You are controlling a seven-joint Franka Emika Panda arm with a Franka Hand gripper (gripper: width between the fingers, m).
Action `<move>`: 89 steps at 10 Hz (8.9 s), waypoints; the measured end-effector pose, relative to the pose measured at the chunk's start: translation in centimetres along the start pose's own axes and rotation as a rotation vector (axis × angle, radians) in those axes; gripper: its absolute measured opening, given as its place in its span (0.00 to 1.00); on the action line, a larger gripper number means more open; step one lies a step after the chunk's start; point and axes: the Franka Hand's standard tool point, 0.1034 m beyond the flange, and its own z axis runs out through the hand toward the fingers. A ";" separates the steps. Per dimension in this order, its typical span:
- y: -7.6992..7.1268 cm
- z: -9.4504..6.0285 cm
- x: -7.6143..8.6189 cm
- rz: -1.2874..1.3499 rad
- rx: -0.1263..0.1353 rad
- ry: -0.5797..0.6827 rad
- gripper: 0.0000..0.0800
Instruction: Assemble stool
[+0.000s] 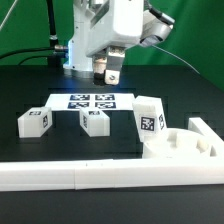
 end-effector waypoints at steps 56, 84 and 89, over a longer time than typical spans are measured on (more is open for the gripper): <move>11.5 6.8 -1.6 -0.633 -0.416 -1.087 0.81; 7.7 -1.2 0.7 -0.703 -0.299 -0.940 0.41; 0.0 -6.7 -1.9 -0.857 -0.171 -0.584 0.41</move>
Offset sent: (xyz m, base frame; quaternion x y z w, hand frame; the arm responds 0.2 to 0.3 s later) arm -0.0094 -0.0067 -0.0212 0.1455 -0.1810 -0.1205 0.9652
